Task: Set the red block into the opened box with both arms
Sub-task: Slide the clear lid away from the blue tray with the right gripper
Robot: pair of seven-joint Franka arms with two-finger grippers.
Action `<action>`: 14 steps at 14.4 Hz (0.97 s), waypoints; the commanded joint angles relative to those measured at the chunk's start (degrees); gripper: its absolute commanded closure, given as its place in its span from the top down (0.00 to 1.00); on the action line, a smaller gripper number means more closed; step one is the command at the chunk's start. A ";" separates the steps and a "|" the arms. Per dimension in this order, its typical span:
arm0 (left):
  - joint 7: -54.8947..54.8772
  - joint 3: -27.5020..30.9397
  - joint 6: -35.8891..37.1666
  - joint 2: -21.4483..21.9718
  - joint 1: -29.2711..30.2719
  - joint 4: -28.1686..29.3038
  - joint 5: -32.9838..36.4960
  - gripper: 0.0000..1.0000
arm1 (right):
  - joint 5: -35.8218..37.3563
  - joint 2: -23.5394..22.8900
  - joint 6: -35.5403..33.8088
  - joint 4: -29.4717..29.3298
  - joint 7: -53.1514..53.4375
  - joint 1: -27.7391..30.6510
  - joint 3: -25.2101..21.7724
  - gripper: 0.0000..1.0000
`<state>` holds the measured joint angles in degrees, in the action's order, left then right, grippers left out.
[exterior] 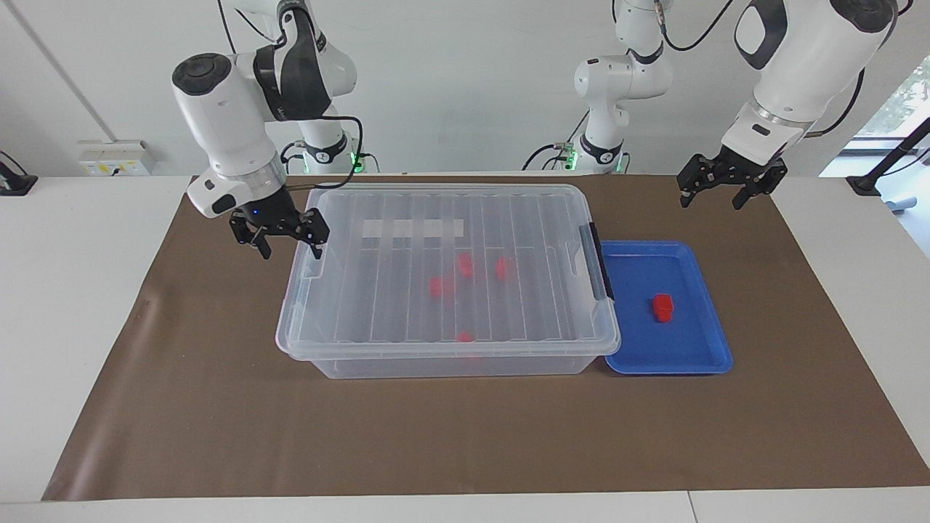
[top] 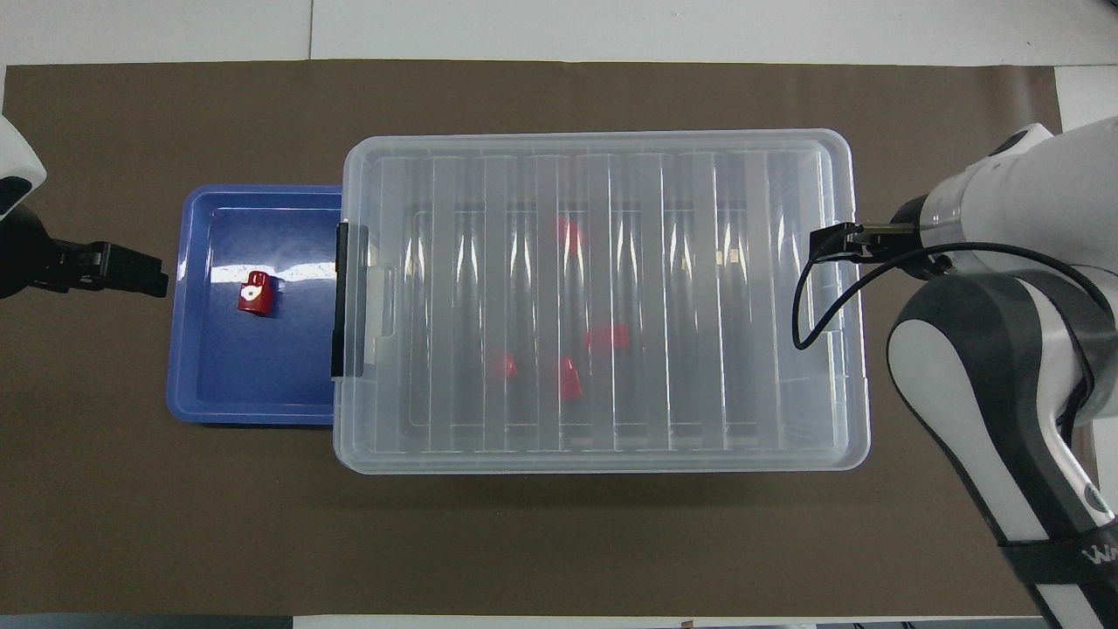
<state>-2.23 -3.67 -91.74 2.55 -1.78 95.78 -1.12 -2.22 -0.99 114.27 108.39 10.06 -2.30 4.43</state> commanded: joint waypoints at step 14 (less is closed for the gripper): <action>0.21 -0.29 1.04 0.53 0.46 -0.15 1.04 1.00 | -0.60 0.73 6.14 8.06 -12.69 6.69 -0.21 1.00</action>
<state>-2.23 -3.67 -91.74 2.55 -1.78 95.78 -1.12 -2.26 -1.60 119.28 114.44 0.40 2.75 3.82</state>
